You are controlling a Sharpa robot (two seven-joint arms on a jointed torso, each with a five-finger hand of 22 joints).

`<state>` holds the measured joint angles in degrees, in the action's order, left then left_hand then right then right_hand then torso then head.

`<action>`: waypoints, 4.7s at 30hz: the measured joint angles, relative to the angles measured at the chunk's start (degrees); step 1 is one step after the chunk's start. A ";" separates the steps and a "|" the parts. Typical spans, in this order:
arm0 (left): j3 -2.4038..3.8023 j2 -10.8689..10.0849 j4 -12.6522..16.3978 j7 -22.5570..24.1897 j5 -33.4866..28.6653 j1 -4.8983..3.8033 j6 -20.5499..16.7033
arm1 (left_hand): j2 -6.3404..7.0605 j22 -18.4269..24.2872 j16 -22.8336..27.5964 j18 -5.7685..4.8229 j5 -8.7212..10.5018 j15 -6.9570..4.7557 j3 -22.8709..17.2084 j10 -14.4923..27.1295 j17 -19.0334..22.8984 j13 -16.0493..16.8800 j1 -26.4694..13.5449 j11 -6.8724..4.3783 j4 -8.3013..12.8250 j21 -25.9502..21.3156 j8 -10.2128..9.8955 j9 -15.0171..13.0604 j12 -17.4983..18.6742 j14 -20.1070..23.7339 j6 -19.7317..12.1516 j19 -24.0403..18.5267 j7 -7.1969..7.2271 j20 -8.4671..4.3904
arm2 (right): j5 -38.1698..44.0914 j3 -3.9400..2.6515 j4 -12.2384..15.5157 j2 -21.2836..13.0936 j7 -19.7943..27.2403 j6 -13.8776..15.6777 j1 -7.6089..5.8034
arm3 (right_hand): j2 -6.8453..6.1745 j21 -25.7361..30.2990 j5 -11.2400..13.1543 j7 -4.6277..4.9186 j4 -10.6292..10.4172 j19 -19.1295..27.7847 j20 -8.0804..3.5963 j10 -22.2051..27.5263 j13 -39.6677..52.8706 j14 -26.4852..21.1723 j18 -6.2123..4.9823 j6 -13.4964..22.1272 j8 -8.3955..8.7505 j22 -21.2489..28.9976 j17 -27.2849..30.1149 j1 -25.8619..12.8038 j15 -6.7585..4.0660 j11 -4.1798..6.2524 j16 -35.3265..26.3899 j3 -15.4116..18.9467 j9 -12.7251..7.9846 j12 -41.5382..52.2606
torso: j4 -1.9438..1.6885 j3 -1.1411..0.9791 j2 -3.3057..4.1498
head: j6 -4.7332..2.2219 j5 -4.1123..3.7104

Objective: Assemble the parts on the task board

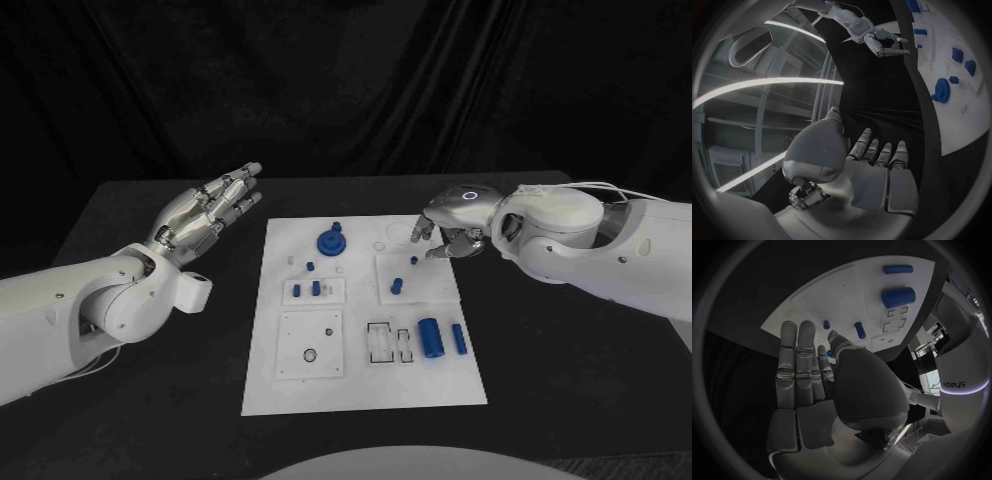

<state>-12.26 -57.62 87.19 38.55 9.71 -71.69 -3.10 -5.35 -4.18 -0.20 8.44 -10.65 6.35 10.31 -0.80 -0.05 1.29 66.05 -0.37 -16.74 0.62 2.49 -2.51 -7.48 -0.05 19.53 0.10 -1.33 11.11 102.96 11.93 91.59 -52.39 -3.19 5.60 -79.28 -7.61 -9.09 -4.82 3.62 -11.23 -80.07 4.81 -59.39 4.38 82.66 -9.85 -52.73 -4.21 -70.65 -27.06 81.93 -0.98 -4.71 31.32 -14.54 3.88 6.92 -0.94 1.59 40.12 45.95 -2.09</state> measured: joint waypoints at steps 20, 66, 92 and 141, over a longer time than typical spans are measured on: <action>0.00 0.51 -0.08 0.14 -0.85 0.00 2.93 | -2.68 -2.40 0.00 0.89 -3.43 1.24 1.57 -0.41 -0.03 0.08 3.20 2.84 0.25 0.00 0.00 0.13 -1.78 0.03 0.43 0.54 -0.83 2.04 | 0.29 -0.02 -4.02 2.60 0.26 0.03 2.66 | 0.08 0.50 -7.13 0.25 3.94 -0.81 0.01 -1.04 -0.75 0.16 0.00 1.18 0.22 0.03 0.13 0.87 0.17 -0.39 -0.28 -3.45 -0.10 -2.07 | 0.08 -0.10 0.08 | 1.33 0.68; -0.01 1.72 -1.68 0.23 -1.00 0.10 2.98 | -4.93 -9.66 -2.48 0.87 -12.00 4.83 2.46 -1.91 -1.05 0.50 9.37 5.98 4.53 1.93 0.00 -0.20 -4.72 -3.56 2.85 4.90 -2.62 5.47 | -1.32 -0.26 -7.71 6.39 3.23 2.22 4.77 | 0.27 0.21 -6.83 3.86 7.86 -0.60 -0.20 -9.41 -0.58 0.16 0.00 -9.25 -3.46 -2.93 -0.42 1.30 0.17 0.73 -0.27 -10.99 2.05 -1.99 | 0.09 -0.05 0.02 | 1.92 1.02; -0.02 2.26 -2.18 0.25 -1.02 0.12 3.28 | -5.61 -10.21 -3.49 0.87 -14.54 5.75 2.06 -2.16 -1.24 0.54 10.63 7.04 6.63 2.38 0.00 -0.25 -4.91 -4.48 3.10 6.33 -2.87 5.68 | -1.83 -0.03 -3.52 2.60 3.90 7.09 2.38 | 0.60 -0.85 -5.28 3.56 8.87 -0.60 -0.60 -11.47 -0.43 0.16 0.00 -11.35 -4.11 -4.26 -0.58 2.00 -0.25 1.24 -0.26 -10.74 2.98 -1.62 | 0.13 0.03 -0.04 | 2.56 1.88; -0.03 4.07 -3.70 0.28 -1.05 0.70 5.16 | -6.05 -10.27 -3.99 0.86 -15.07 6.15 1.75 -2.48 -1.34 0.64 11.08 7.34 7.26 2.59 0.00 -0.35 -5.56 -4.89 3.61 6.83 -3.39 5.79 | -1.86 -0.03 4.57 14.13 3.19 3.86 7.49 | 0.59 -3.59 -4.84 3.95 8.86 -0.60 -0.60 -11.44 -0.73 0.16 0.00 -10.51 -2.93 -4.27 -0.90 1.98 -0.25 1.21 -0.25 -10.73 2.54 -2.31 | 0.06 -0.03 0.01 | 4.04 7.65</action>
<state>-12.29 -53.55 83.48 38.82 8.67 -70.99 2.05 -11.40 -14.45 -4.20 9.30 -25.72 12.50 12.06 -3.27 -1.39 1.92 77.13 6.97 -9.47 3.21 2.49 -2.86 -13.04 -4.94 23.14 6.93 -4.72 16.89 101.10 11.90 96.16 -38.26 0.00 9.46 -71.79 -7.02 -12.68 -9.65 7.56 -2.37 -80.67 4.21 -70.83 3.64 82.82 -9.85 -63.24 -7.13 -74.92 -27.95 83.91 -1.23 -3.49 31.06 -25.27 6.42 4.61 -0.88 1.56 40.12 49.99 5.56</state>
